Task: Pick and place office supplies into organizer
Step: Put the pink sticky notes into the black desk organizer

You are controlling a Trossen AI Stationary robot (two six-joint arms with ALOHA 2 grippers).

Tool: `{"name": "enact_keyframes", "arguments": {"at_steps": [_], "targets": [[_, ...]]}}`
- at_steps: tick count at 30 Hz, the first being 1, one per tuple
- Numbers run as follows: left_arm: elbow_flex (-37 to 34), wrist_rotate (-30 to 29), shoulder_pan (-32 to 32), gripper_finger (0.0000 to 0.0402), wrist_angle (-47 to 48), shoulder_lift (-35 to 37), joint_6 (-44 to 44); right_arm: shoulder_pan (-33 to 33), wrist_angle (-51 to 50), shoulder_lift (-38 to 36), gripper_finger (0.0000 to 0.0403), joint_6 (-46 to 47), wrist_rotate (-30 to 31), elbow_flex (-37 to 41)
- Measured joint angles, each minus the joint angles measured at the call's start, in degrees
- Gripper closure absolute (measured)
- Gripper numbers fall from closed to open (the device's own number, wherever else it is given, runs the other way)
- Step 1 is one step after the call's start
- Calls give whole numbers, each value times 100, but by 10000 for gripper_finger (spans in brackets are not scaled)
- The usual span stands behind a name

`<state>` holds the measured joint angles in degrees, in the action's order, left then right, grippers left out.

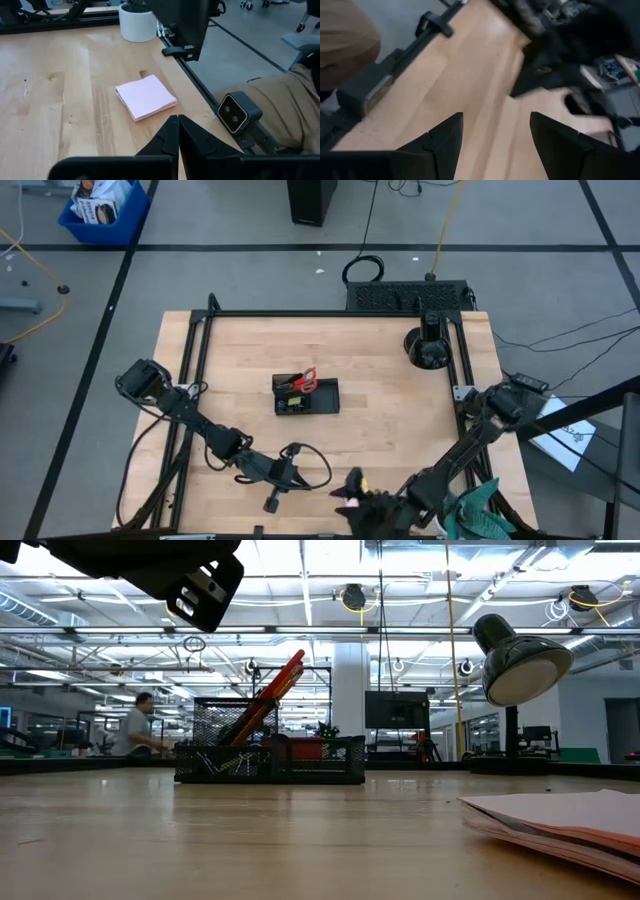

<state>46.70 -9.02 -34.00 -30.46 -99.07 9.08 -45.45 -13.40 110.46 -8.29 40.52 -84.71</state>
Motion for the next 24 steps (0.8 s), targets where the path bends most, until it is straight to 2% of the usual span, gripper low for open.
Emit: {"name": "enact_keyframes", "arguments": {"at_steps": [4,8,12,19,24], "targets": [[0,-2,0,381,93,0,-11,0,-723,690,179,-3,0,-777],[-2,-2,0,379,173,0,7,-83,-2043,1250,179,752,33,-1641],[-4,-3,0,378,204,0,44,-294,-2899,1615,179,1535,50,-2143],[-4,-383,91,378,199,0,684,-697,-3387,1702,179,2793,139,-2309],[-4,-293,118,392,202,-196,950,-829,-3358,1704,179,3102,124,-2145]]}}
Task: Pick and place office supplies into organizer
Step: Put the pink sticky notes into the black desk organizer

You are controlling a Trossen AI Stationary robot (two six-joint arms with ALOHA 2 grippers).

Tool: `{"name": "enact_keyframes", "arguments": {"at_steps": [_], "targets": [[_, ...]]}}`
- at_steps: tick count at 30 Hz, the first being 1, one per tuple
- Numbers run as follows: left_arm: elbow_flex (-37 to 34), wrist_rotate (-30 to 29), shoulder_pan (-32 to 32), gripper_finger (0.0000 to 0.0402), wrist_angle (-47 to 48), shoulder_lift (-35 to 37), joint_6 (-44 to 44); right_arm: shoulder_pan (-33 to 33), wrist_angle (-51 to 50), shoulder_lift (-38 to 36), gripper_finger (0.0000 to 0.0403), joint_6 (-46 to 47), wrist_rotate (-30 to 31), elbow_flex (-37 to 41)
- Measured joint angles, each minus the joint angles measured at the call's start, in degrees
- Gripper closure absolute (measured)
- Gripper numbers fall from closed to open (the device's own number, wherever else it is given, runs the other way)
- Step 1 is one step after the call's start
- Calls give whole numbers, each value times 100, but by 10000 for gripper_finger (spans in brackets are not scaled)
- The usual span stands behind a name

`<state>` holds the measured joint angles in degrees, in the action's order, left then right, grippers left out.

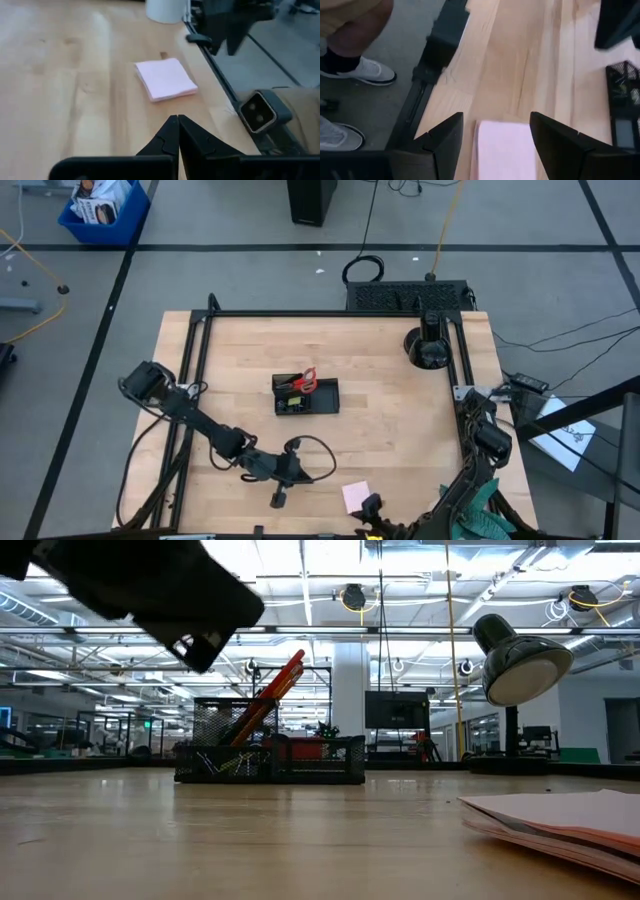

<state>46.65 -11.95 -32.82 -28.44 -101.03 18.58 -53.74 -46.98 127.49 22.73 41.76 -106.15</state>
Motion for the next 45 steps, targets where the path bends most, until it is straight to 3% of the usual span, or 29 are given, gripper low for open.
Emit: {"name": "enact_keyframes", "arguments": {"at_steps": [6,11,16,22,31,45], "targets": [[214,413,-13,391,-575,-713,110,3,-375,282,179,463,-601,35],[831,444,27,399,-614,-1334,-95,-11,-856,369,179,938,-600,42],[1496,310,221,389,-341,-1780,-200,-41,-1366,370,179,1330,-606,42],[2195,265,502,399,396,-2237,13,-66,-1196,366,179,1405,-953,253],[2409,293,594,398,658,-2420,244,-135,-945,327,179,1703,-828,712],[2409,747,590,393,683,-2422,263,123,-352,342,179,1181,-684,1191]]}}
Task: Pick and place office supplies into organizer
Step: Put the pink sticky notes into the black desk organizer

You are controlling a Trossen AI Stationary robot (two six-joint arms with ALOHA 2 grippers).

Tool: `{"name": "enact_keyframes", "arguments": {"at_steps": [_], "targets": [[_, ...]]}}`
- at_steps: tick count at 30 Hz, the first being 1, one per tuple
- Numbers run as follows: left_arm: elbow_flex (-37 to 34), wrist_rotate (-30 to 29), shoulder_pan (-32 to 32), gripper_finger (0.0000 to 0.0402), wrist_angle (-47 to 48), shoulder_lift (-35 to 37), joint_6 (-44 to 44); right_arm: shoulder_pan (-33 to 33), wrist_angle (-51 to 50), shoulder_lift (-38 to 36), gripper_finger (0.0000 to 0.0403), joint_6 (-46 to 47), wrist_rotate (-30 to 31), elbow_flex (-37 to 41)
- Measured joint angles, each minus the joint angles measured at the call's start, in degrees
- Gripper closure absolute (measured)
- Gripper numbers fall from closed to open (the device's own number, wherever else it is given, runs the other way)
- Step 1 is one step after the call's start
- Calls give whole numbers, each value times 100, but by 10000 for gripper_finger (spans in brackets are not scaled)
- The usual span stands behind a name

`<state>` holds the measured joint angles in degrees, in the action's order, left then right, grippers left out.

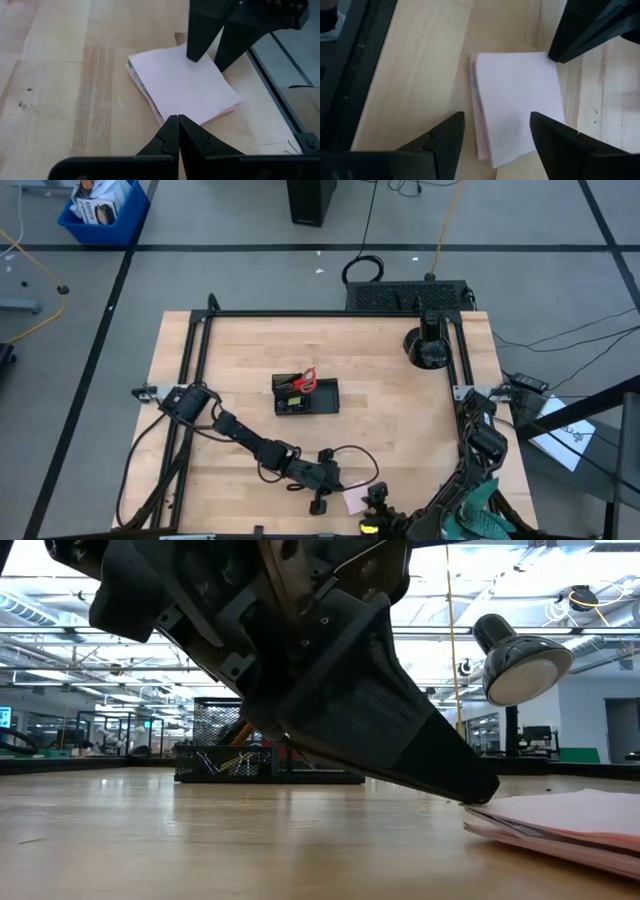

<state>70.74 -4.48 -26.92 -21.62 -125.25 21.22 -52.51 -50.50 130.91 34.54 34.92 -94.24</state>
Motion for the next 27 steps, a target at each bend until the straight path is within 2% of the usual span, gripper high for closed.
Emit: {"name": "enact_keyframes", "arguments": {"at_steps": [11,14,18,25,27], "targets": [[0,147,0,399,-7,-1,-51,142,392,-6,179,-89,32,321],[0,145,0,396,-4,-1,-50,158,476,-11,191,-89,35,395],[0,147,0,395,-7,-1,-50,155,515,-3,239,-78,97,414],[-2,145,0,390,-4,-1,-48,151,602,7,376,-163,102,422],[-2,144,0,389,-6,-1,-80,143,599,7,394,-265,119,422]]}}
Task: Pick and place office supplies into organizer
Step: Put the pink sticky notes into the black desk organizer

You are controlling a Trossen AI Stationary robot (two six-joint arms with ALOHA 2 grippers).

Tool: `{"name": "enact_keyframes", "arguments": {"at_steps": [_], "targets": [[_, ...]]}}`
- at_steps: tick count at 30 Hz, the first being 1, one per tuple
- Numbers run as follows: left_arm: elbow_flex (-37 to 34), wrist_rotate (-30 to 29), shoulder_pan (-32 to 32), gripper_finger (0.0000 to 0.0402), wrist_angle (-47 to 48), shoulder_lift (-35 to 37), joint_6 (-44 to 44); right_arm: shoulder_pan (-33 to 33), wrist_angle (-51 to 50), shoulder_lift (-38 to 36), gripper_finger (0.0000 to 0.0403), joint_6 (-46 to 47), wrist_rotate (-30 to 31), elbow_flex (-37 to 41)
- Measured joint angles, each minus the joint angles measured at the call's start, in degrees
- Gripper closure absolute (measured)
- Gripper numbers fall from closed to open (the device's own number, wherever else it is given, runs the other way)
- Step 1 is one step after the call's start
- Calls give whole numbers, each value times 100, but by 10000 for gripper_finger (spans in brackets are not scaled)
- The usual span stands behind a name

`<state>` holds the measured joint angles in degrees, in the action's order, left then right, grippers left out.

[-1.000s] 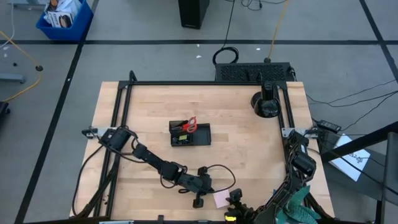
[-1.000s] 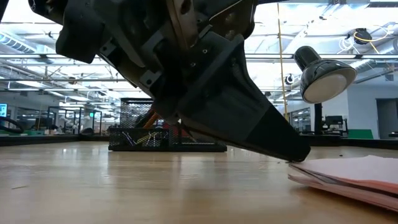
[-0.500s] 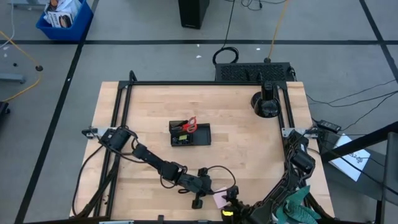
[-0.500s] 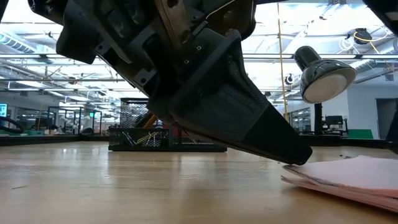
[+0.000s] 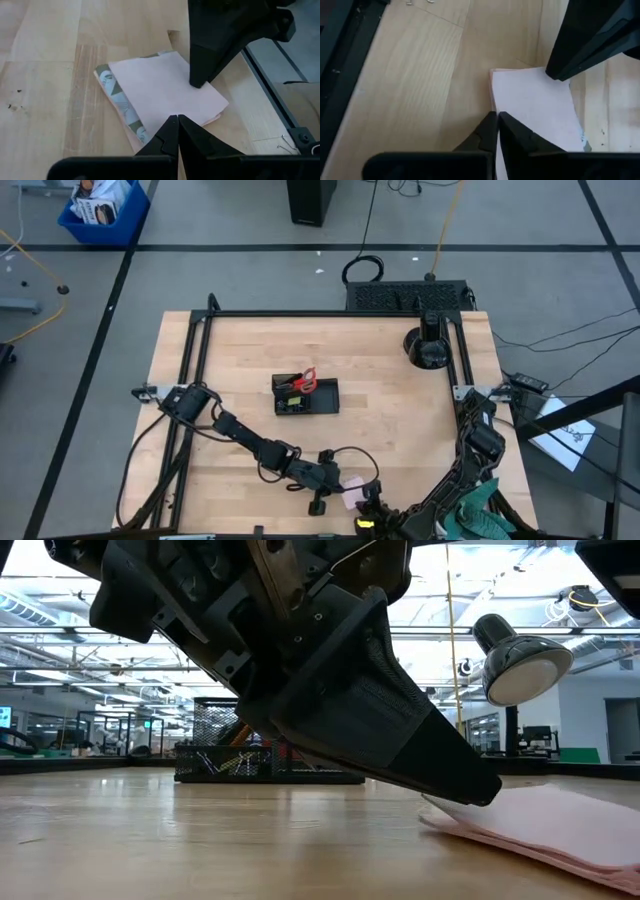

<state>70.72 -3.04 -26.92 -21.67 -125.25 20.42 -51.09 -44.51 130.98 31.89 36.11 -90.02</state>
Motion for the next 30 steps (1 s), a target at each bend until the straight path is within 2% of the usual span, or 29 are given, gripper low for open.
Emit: {"name": "enact_keyframes", "arguments": {"at_steps": [5,9,14,19,24,30], "targets": [[0,-132,-21,398,0,0,-273,-35,-90,13,400,18,156,-20],[-2,-112,-70,394,74,76,-450,-72,-593,25,402,12,427,-360],[-2,-181,-158,382,755,458,-666,-90,-1559,76,402,-12,613,-910],[-4,-491,-267,396,1765,962,-657,-94,-1824,44,402,-91,865,-1163],[-17,-580,-452,392,2122,1060,-640,-85,-1851,44,403,-251,1121,-1330],[-4,-801,-656,383,2363,1047,-625,-83,-2370,44,403,-351,1603,-1764]]}}
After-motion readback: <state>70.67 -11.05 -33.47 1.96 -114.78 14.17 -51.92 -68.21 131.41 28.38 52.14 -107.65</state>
